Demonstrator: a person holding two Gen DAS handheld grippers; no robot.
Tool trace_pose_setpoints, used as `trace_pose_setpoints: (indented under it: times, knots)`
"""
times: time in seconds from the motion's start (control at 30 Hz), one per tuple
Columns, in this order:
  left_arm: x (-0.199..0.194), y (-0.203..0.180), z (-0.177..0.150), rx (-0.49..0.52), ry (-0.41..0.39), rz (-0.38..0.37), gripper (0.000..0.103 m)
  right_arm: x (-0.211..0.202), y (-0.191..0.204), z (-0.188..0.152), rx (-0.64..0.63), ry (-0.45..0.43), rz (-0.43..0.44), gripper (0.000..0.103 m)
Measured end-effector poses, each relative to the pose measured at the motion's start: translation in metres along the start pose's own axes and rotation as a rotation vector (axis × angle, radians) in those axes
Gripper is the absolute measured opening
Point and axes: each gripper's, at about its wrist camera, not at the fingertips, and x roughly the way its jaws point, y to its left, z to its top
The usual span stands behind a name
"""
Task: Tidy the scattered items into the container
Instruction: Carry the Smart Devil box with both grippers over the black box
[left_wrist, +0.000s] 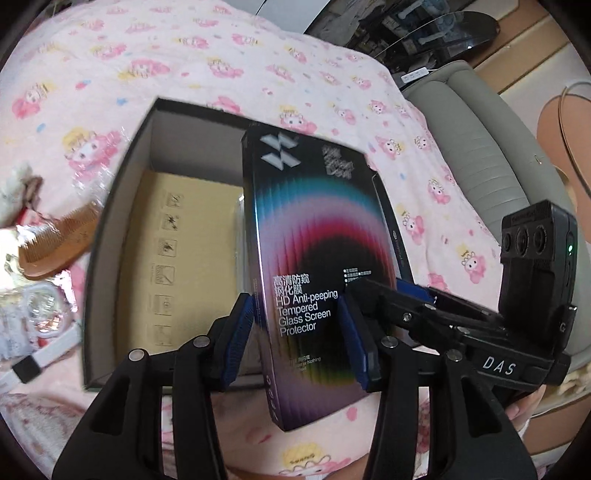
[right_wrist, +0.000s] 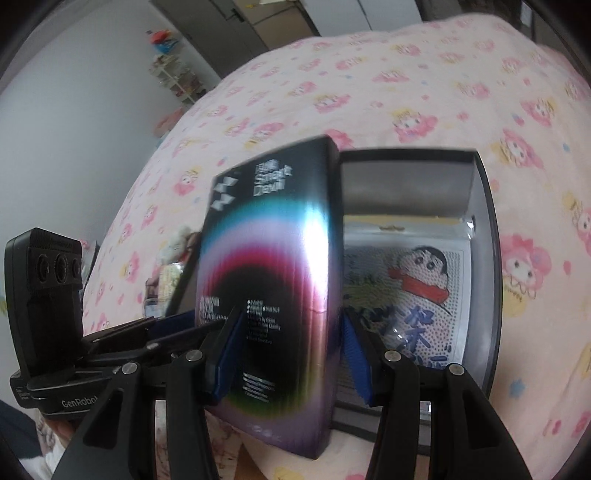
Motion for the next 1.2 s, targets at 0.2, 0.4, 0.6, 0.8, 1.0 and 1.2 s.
trace_pose_setpoints:
  times: [0.2,0.4,0.6,0.8,1.0,1.2]
  knots:
    - [0.018,0.007,0.007,-0.055,0.027,-0.032,0.051,0.012,-0.024,0.004,0.07,0.021,0.028,0.047]
    - [0.028,0.009,0.011,-0.067,0.048,-0.043,0.051,0.014,-0.032,0.002,0.106,0.02,0.033,0.047]
    - [0.042,0.008,0.013,-0.055,0.074,-0.004,0.049,0.023,-0.034,0.004,0.09,0.027,-0.014,0.046]
    - [0.053,0.018,0.008,-0.089,0.108,0.005,0.05,0.037,-0.043,0.0,0.122,0.067,-0.017,0.046]
    - [0.06,0.017,-0.002,-0.022,0.15,0.124,0.041,0.052,-0.035,-0.007,0.065,0.132,-0.126,0.042]
    - [0.061,0.015,-0.006,0.008,0.162,0.178,0.042,0.055,-0.03,-0.012,0.027,0.144,-0.184,0.042]
